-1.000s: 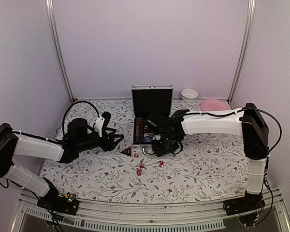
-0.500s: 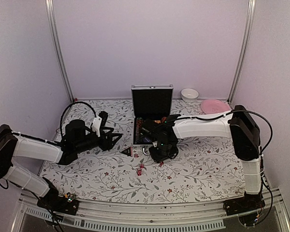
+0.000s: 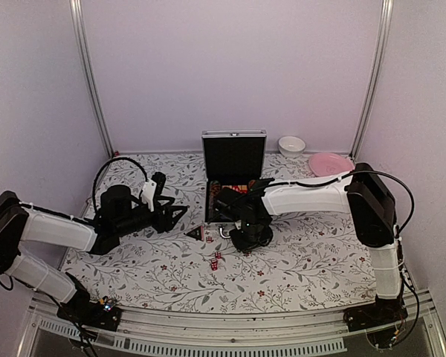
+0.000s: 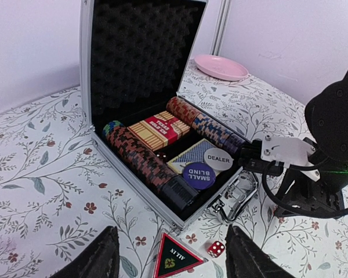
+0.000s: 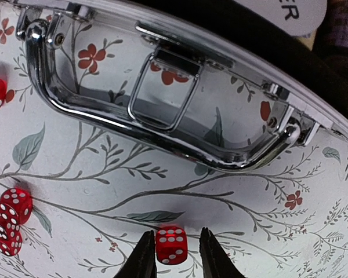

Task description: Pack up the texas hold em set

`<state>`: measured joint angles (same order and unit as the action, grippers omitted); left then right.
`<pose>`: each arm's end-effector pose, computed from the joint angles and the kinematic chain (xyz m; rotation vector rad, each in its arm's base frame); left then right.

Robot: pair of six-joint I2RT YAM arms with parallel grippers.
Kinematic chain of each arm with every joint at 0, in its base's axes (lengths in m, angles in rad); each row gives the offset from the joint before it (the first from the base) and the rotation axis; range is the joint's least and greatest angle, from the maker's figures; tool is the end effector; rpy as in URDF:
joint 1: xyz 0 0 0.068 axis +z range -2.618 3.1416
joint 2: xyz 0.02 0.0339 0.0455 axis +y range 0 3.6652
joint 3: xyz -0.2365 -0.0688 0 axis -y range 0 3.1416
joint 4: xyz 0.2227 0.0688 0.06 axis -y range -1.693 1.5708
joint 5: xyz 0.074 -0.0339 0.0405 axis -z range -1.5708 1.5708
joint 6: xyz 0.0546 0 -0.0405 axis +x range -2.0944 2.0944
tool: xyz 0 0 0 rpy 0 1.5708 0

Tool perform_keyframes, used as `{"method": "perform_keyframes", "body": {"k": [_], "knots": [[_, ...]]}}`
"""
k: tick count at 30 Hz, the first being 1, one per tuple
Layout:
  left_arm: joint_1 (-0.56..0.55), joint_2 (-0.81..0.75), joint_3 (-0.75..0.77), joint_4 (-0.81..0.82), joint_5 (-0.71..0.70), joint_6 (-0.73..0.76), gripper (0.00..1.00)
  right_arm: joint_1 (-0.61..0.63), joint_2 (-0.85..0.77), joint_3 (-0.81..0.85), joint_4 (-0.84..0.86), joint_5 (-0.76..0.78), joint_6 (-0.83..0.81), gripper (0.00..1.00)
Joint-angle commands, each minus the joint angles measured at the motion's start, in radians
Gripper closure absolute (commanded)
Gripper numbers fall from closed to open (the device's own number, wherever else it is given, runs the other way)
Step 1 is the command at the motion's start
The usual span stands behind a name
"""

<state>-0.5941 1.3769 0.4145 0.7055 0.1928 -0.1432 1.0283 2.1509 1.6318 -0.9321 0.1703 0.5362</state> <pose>0.2215 -0.1622 0.1647 0.5551 1.7953 -0.6898 0.2082 0.3275 0.1260 -0.7007 2.8518 -0.0539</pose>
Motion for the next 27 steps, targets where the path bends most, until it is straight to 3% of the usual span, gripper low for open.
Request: {"method": "perform_keyframes", "body": {"k": [1,12,27], "knots": [[0.011,0.011,-0.011,0.03,-0.006,-0.003,0.38,0.009,0.02,0.031,-0.018,0.001,-0.005,0.75],[0.011,0.022,-0.011,0.038,-0.002,-0.007,0.38,0.009,0.017,0.038,-0.026,-0.005,-0.005,0.87],[0.012,0.02,-0.021,0.057,-0.008,-0.018,0.38,-0.013,0.02,0.152,-0.075,0.013,0.015,0.88]]}}
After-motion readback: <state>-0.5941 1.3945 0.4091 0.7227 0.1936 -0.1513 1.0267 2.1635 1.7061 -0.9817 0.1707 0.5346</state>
